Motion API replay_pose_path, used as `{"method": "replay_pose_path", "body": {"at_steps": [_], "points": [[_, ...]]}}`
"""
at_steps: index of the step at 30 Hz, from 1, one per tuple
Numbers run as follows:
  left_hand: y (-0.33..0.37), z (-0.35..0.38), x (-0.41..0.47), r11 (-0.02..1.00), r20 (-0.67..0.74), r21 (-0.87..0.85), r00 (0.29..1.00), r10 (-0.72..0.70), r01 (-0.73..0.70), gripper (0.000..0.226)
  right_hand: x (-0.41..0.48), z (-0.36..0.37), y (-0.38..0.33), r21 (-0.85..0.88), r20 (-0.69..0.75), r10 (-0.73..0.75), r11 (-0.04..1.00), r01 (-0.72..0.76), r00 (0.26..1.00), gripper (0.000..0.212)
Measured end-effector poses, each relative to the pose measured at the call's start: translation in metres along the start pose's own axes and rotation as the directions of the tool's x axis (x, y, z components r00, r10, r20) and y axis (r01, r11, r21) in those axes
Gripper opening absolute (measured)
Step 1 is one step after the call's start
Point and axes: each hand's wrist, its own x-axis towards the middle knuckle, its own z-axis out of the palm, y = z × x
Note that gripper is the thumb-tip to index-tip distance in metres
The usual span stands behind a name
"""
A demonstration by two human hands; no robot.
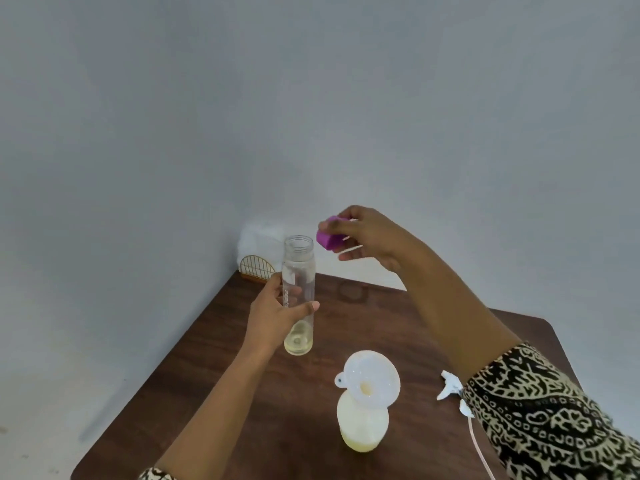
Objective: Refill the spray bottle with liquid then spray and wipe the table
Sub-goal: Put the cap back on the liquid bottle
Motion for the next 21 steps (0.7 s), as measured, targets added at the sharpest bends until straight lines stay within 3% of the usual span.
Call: {"method": "replay_pose_path", "body": {"at_steps": [3, 7, 12, 16, 19, 21], "points": [[0.003, -0.006, 0.0, 1.0, -0.008, 0.005, 1.0, -0.003, 0.004, 0.058, 0.009, 0.018, -0.021, 0.034, 0.0, -0.115, 0.993, 0.115, 0.993, 0.036], [0.005, -0.015, 0.002, 1.0, -0.013, -0.002, 1.0, 0.002, -0.002, 0.052, 0.019, 0.037, -0.026, -0.159, -0.044, -0.214, 0.966, 0.205, 0.976, 0.039], [0.008, -0.024, 0.005, 1.0, -0.029, -0.018, 1.0, 0.002, -0.002, 0.054, 0.023, 0.048, -0.022, -0.356, 0.048, -0.322, 0.879, 0.317, 0.946, 0.044], [0.011, -0.029, 0.004, 1.0, -0.031, -0.001, 0.999, 0.007, -0.007, 0.06, 0.024, 0.045, -0.027, -0.459, 0.179, -0.291, 0.82, 0.342, 0.94, 0.06], [0.013, -0.033, 0.002, 1.0, -0.02, 0.008, 1.0, 0.012, -0.012, 0.061, 0.027, 0.041, -0.034, -0.471, 0.277, -0.252, 0.805, 0.359, 0.927, 0.057], [0.014, -0.034, 0.0, 1.0, -0.013, 0.029, 1.0, 0.011, -0.01, 0.073, 0.029, 0.037, -0.041, -0.547, 0.348, -0.211, 0.746, 0.381, 0.913, 0.054]]}}
